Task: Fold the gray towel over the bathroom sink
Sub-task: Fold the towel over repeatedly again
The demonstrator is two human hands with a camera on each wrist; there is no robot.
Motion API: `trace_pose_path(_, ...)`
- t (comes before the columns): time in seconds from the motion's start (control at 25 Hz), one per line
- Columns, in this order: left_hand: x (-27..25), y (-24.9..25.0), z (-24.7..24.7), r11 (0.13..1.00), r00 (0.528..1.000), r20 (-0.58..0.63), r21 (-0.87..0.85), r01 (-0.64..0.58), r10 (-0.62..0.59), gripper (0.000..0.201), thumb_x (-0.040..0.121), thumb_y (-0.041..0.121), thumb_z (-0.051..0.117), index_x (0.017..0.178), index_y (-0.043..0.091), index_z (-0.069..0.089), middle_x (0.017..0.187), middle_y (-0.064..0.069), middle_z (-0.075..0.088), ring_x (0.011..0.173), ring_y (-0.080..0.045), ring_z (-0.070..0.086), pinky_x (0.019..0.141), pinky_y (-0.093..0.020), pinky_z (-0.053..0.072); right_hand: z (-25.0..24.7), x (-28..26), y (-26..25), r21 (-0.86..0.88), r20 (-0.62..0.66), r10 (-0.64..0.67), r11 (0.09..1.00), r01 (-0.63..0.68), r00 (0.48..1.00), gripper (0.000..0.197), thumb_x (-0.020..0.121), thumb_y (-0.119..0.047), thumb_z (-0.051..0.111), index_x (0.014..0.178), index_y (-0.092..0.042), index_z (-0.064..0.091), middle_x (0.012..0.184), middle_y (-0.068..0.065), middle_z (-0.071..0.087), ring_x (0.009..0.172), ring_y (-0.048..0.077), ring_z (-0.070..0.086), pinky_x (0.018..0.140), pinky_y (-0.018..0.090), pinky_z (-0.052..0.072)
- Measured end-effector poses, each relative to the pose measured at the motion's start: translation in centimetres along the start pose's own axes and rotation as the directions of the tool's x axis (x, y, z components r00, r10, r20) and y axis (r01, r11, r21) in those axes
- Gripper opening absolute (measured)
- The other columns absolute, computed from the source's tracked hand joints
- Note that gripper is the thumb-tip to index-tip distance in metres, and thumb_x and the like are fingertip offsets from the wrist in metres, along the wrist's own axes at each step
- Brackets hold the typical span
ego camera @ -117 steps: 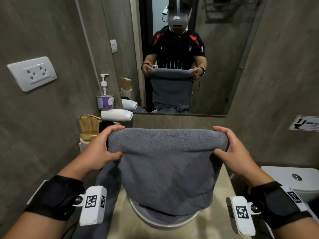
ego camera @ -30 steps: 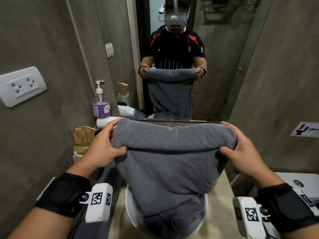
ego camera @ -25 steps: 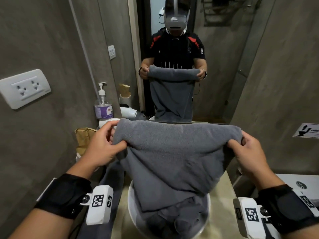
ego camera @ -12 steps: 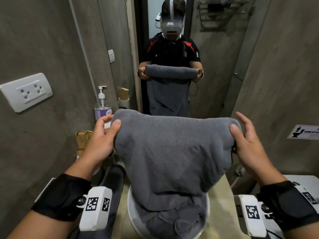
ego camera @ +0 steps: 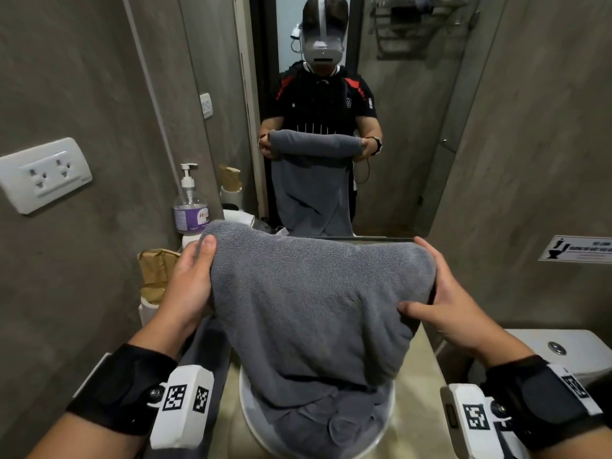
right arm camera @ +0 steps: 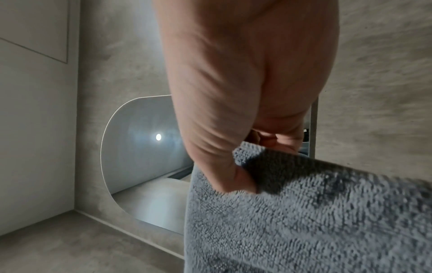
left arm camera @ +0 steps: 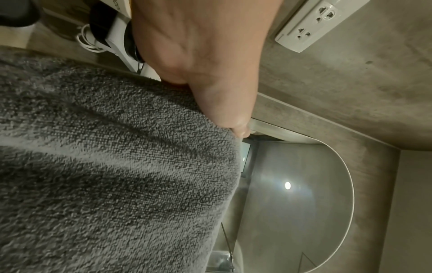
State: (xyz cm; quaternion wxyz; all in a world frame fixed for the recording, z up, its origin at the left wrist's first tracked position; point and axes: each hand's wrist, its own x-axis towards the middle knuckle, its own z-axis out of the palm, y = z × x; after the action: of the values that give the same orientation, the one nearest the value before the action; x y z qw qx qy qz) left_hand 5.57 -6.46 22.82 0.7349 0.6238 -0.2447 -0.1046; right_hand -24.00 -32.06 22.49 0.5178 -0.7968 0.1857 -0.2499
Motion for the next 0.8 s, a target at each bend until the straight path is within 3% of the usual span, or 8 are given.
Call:
trace_pose_path(0.12, 0.5, 0.0, -0.3, 0.999, 1.000, 0.003, 0.035, -0.005, 0.005, 0.046, 0.075, 0.078, 0.059, 0.099, 0.042, 0.073, 0.106, 0.016, 0.075, 0.098, 0.003, 0.069, 0.084, -0.025, 0.047, 0.0, 0.4, 0.0, -0.015, 0.010, -0.005, 1.000, 0.005, 1.000, 0.104, 0.073, 0.026, 0.060, 0.151, -0.033, 0.026, 0.140, -0.015, 0.051, 0.123, -0.010, 0.052, 0.094, 0.006, 0.041)
trace_pose_path(0.28, 0.7, 0.0, 0.0, 0.995, 0.999, 0.013, 0.092, 0.044, -0.046, 0.042, 0.083, 0.067, 0.055, 0.101, 0.032, 0.070, 0.100, 0.021, 0.075, 0.093, 0.006, 0.069, 0.080, -0.022, 0.048, 0.3, 1.2, 0.4, -0.007, -0.106, 0.005, 1.000, -0.006, 0.994, 0.092, 0.077, 0.018, 0.056, 0.143, -0.043, 0.037, 0.134, -0.015, 0.057, 0.116, -0.012, 0.055, 0.088, 0.005, 0.043)
trace_pose_path(0.36, 0.5, -0.2, -0.3, 0.996, 0.991, 0.119, 0.081, 0.046, -0.055, 0.043, 0.078, 0.058, 0.073, 0.108, 0.029, 0.068, 0.106, 0.016, 0.076, 0.099, -0.001, 0.070, 0.080, -0.019, 0.052, 0.4, 1.5, 0.6, -0.011, -0.139, 0.012, 1.000, -0.014, 0.990, 0.087, 0.074, 0.006, 0.057, 0.143, -0.043, 0.039, 0.133, -0.015, 0.058, 0.116, -0.011, 0.055, 0.088, 0.006, 0.043)
trace_pose_path(0.4, 0.4, -0.4, -0.7, 0.995, 0.980, 0.195, 0.096, 0.026, -0.045, 0.050, 0.070, 0.044, 0.085, 0.112, 0.027, 0.065, 0.108, 0.013, 0.076, 0.100, -0.003, 0.071, 0.079, -0.018, 0.054, 0.4, 1.7, 0.7, -0.016, -0.156, 0.021, 1.000, -0.024, 0.987, 0.086, 0.071, 0.002, 0.056, 0.143, -0.042, 0.040, 0.132, -0.015, 0.059, 0.116, -0.009, 0.055, 0.089, 0.007, 0.044)
trace_pose_path(0.48, 0.5, -1.0, -1.6, 0.984, 0.949, 0.316, 0.175, -0.042, -0.015, 0.073, 0.054, 0.013, 0.091, 0.119, 0.025, 0.060, 0.112, 0.012, 0.075, 0.102, -0.003, 0.070, 0.082, -0.018, 0.055, 0.4, 2.2, 0.7, -0.024, -0.188, 0.040, 0.999, -0.045, 0.981, 0.082, 0.075, 0.007, 0.055, 0.142, -0.038, 0.044, 0.130, -0.009, 0.062, 0.116, 0.000, 0.057, 0.094, 0.017, 0.046)
trace_pose_path(0.52, 0.6, -1.1, -1.8, 0.972, 0.940, 0.340, 0.224, -0.076, -0.004, 0.079, 0.051, 0.006, 0.089, 0.121, 0.026, 0.058, 0.113, 0.015, 0.074, 0.103, 0.001, 0.068, 0.085, -0.017, 0.055, 0.4, 2.4, 0.6, -0.030, -0.205, 0.047, 0.998, -0.054, 0.978, 0.080, 0.077, 0.012, 0.053, 0.140, -0.036, 0.046, 0.127, -0.006, 0.064, 0.114, 0.002, 0.059, 0.094, 0.021, 0.048)
trace_pose_path(0.64, 0.8, -1.0, -1.7, 0.933, 0.936, 0.345, 0.311, -0.180, 0.065, 0.077, 0.054, 0.005, 0.084, 0.120, 0.032, 0.054, 0.109, 0.029, 0.070, 0.102, 0.013, 0.063, 0.086, -0.008, 0.048, 0.6, 2.7, 0.2, -0.035, -0.252, 0.072, 0.996, -0.084, 0.965, 0.068, 0.078, 0.015, 0.050, 0.127, -0.031, 0.058, 0.114, -0.001, 0.071, 0.103, 0.010, 0.065, 0.088, 0.030, 0.054)
trace_pose_path(0.8, 0.5, -0.5, -1.3, 0.918, 0.953, 0.264, 0.321, -0.230, 0.147, 0.064, 0.078, 0.002, 0.082, 0.121, 0.041, 0.054, 0.115, 0.020, 0.069, 0.110, 0.006, 0.063, 0.091, -0.018, 0.051, 0.4, 2.5, -0.7, 0.033, -0.303, 0.135, 0.991, -0.131, 0.943, 0.034, 0.084, 0.001, 0.055, 0.101, -0.024, 0.072, 0.091, 0.008, 0.074, 0.090, 0.023, 0.069, 0.077, 0.045, 0.057)
